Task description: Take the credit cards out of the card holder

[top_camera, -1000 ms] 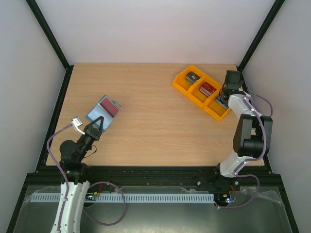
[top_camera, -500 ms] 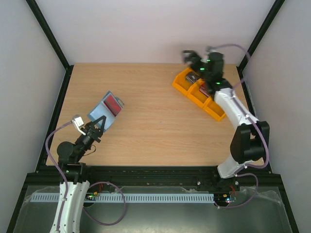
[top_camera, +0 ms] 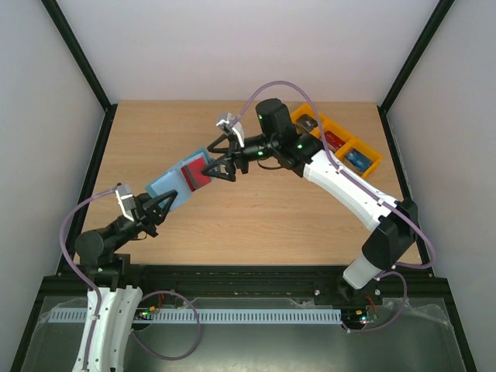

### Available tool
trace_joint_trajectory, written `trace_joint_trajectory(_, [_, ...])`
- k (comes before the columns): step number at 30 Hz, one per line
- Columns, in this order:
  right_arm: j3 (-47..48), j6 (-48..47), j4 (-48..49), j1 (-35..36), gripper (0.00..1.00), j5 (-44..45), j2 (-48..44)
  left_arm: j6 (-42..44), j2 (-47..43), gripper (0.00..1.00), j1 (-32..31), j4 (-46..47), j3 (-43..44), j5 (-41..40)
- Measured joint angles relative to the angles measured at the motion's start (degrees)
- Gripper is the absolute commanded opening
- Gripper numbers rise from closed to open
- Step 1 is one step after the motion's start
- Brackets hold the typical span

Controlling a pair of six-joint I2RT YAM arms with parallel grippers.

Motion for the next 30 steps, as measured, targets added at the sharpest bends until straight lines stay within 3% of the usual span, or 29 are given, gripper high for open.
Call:
trace_joint_trajectory(2, [-0.22, -1.9, -1.84, 0.0, 0.95, -1.51, -0.02, 0.44, 0.17, 0.02, -0.02, 0.2, 0.87, 1.6])
trace_joint_trajectory(6, [-0.37, -4.0, -3.26, 0.52, 0.74, -2.93, -0.02, 0.76, 1.14, 0.02, -0.02, 0.13, 2.03, 3.21])
trace_joint_trajectory(10, [-0.42, -4.55, -3.61, 1.9, 0.4, -4.87, -0.02, 0.79, 1.99, 0.02, -0.02, -0.7, 3.08, 3.63])
trace_joint_trajectory(12, [-0.59, -4.09, -3.21, 2.32, 0.05, -5.88, -0.04, 0.87, 2.21, 0.02, 0.0, -1.27, 3.58, 3.69])
trace_joint_trajectory(16, [-0.98, -3.52, -2.62, 2.62, 0.02, -8.07, -0.42, 0.92, 2.36, 0.03, 0.17, -2.8, 3.93, 3.08])
trace_joint_trajectory(17, [-1.33, -3.28, -2.4, 2.62, 0.02, -8.0, -0.76, 0.94, 2.38, 0.08, 0.28, -3.21, 3.98, 2.78])
trace_joint_trajectory(21, [-4.46, -0.2, 0.98, 2.78, 0.02, -5.84, -2.99, 1.53, 1.68, 0.58, 0.24, -6.12, 4.46, -0.37])
trace_joint_trajectory(22, [-5.03, 0.74, 1.86, 2.8, 0.02, -4.63, -3.54, 1.9, 1.29, 0.65, 0.2, -7.41, 4.46, -1.95])
trace_joint_trajectory(30, [-2.97, 8.13, 1.29, 2.8, 0.02, 16.68, -3.04, 2.12, -0.68, 0.69, 2.51, -19.28, 2.4, -15.15])
